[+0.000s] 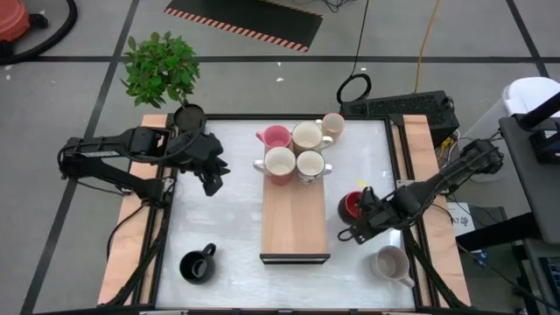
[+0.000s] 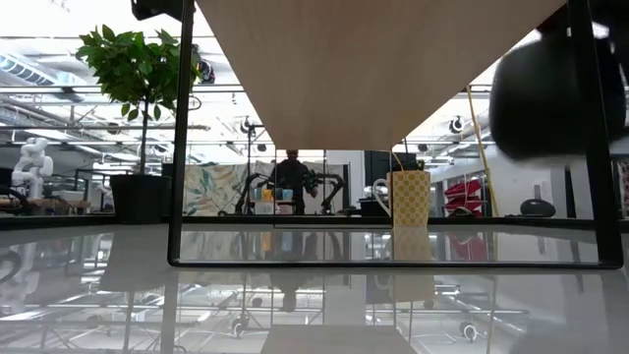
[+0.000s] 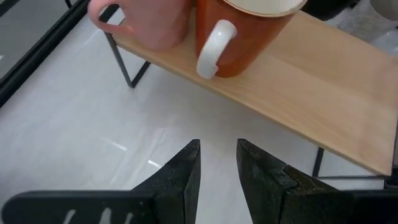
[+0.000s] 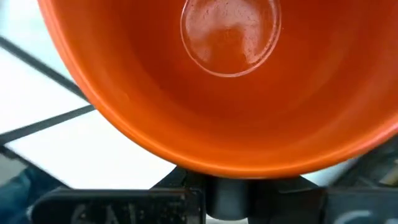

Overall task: Place coffee mugs
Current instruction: Put the black-orange mug on the shelf

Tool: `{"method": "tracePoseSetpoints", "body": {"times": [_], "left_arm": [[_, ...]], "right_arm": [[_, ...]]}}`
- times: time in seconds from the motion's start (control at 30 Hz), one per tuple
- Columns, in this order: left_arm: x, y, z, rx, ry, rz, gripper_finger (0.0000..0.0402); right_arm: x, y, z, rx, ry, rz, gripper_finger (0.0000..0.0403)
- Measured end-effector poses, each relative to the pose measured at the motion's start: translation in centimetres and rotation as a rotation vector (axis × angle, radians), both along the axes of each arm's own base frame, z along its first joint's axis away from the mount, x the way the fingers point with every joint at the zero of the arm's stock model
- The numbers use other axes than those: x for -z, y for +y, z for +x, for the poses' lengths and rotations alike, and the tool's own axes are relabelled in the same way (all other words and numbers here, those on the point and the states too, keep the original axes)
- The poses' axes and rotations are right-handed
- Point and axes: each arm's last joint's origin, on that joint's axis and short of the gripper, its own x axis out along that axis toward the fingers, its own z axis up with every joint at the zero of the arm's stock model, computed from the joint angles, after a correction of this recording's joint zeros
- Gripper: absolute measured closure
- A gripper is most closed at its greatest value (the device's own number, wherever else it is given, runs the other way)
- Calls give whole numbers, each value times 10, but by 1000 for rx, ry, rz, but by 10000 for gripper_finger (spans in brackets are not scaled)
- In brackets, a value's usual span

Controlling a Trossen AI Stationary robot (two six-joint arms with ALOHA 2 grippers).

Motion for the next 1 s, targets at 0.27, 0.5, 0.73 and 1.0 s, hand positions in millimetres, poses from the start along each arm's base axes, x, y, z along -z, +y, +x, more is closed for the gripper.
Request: {"method": "tracePoseSetpoints", "body": {"times": [0.27,0.5,0.73,1.0], "left_arm": [[0,1,0,-27,-3,8,293],[0,3,0,-49,1,80,293],[-1,3,0,-65,-1,90,293],[-1,4,0,-71,0,116,293]], "right_arm": [[-67,-13,-7,-90,-23,-24,355],[-93,-15,-11,-208,-57,-29,355],[-103,-3,12,-463,-171,-33,355],[-101,0,58,-540,-170,-67,355]]}}
